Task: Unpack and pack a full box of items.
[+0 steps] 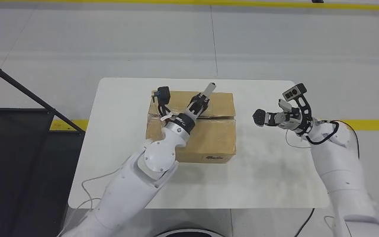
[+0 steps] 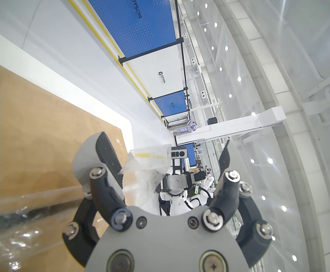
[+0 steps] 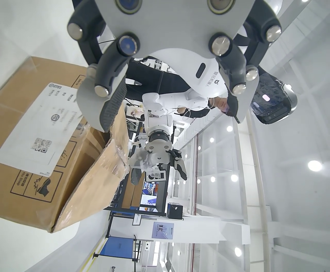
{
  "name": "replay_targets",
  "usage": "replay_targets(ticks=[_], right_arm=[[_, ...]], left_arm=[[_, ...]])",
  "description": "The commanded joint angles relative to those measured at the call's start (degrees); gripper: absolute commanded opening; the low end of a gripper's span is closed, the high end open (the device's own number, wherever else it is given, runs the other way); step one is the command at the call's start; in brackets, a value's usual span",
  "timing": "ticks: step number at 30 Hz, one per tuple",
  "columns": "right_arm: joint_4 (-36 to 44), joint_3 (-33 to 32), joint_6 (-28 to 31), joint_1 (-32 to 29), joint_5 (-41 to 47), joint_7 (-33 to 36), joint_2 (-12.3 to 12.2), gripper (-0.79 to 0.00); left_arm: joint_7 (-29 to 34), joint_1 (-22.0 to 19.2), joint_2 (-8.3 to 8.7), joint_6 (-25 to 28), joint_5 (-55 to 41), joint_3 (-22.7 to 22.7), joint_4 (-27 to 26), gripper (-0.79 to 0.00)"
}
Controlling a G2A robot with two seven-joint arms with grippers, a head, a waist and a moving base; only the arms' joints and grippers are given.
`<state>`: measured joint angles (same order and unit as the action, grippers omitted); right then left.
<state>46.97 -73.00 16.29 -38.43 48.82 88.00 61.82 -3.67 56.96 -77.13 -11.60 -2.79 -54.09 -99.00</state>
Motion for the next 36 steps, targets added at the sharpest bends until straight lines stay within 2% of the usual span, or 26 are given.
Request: replay_targets(ticks=[1, 14, 25, 27, 36], right_arm=[[0.0, 0.3, 0.0, -0.1, 0.4, 0.0, -0.3, 0.0], [-1.4, -0.4, 0.1, -0.6, 2.2, -0.1, -1.6, 0.0], [-0.1, -1.3, 0.0, -1.1, 1.7, 0.0, -1.8, 0.0], [-1.6, -1.8, 0.0, -1.5, 4.2, 0.0, -1.7, 0.0], [-4.2, -6.0, 1.2, -1.8, 2.9, -1.2, -2.7, 0.0]], left_arm=[[-0.1, -0.3, -0.3, 0.1, 0.0, 0.4, 0.8, 0.0], [-0.8, -2.0, -2.21, 0.6, 0.1, 2.0, 4.8, 0.0], [0.2, -0.9, -2.93, 0.3, 2.3, 1.7, 2.4, 0.0], [0.5, -0.7, -3.02, 0.2, 2.7, 1.7, 2.0, 0.0], [1.6, -1.1, -3.88, 0.2, 4.4, 2.6, 2.4, 0.0]])
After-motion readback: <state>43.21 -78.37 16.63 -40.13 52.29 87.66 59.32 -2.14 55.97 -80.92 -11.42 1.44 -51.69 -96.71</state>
